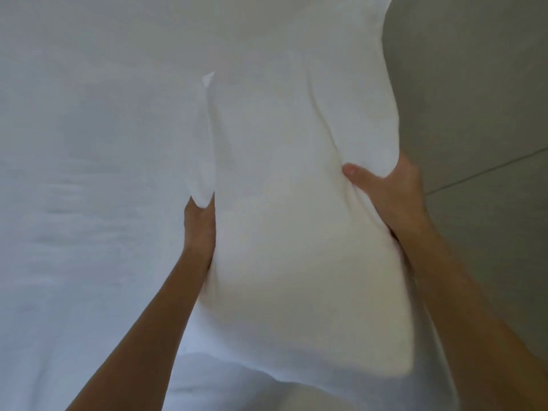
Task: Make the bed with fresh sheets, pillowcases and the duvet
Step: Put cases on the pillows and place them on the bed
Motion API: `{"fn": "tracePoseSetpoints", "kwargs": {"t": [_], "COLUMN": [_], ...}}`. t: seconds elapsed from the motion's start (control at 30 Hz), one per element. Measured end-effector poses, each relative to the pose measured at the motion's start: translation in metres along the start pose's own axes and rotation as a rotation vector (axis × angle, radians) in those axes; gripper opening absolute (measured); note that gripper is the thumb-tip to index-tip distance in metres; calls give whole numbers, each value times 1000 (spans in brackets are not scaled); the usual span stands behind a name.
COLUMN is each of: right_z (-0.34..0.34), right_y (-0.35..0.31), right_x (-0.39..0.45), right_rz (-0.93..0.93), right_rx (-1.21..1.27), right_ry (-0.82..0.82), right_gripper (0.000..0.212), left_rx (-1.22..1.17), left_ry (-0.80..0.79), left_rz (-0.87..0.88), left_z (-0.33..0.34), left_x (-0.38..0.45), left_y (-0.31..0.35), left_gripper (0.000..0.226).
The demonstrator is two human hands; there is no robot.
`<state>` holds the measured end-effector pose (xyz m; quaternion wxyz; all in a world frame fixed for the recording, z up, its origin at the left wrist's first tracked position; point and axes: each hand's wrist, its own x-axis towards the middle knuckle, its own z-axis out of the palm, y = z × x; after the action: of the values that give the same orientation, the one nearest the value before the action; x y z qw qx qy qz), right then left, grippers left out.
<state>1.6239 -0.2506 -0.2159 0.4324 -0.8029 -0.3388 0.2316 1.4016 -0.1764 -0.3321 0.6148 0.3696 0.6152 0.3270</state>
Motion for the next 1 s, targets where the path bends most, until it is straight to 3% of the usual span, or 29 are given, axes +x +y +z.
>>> {"fn": "tracePoseSetpoints", "kwargs": {"t": [0.07,0.13,0.2,0.27,0.37,0.5,0.57,0.67,0.8,1.0], "right_z": [-38,-66,-78,-79,-70,-61,-59,-60,-75,-91], "right_y": [14,45,83,120,157,172,172,169,145,120], "right_x": [11,28,40,40,24,15,20,28,29,5], "right_rz": [-5,56,182,309,372,315,370,400,233,127], "right_rx": [-93,-258,-468,-618,-675,-649,-622,-594,-549,-675], "right_ry": [95,164,117,-17,-59,130,183,180,296,381], "right_gripper": [49,57,72,91,100,96,89,58,29,29], "left_rx": [99,282,541,710,766,779,688,553,450,498], "left_ry": [-39,-138,-317,-461,-508,-412,-442,-514,-500,-503], "left_rz": [13,-12,-81,-94,-55,-86,-136,-129,-125,-155], "left_z": [44,81,102,111,110,93,88,95,113,131], "left_x": [-7,-6,-7,-15,-29,-24,-23,-33,-44,-68], "left_y": [-3,-16,-41,-65,-90,-113,-118,-120,-122,-127], "left_gripper": [39,63,84,89,88,89,97,108,100,98]}}
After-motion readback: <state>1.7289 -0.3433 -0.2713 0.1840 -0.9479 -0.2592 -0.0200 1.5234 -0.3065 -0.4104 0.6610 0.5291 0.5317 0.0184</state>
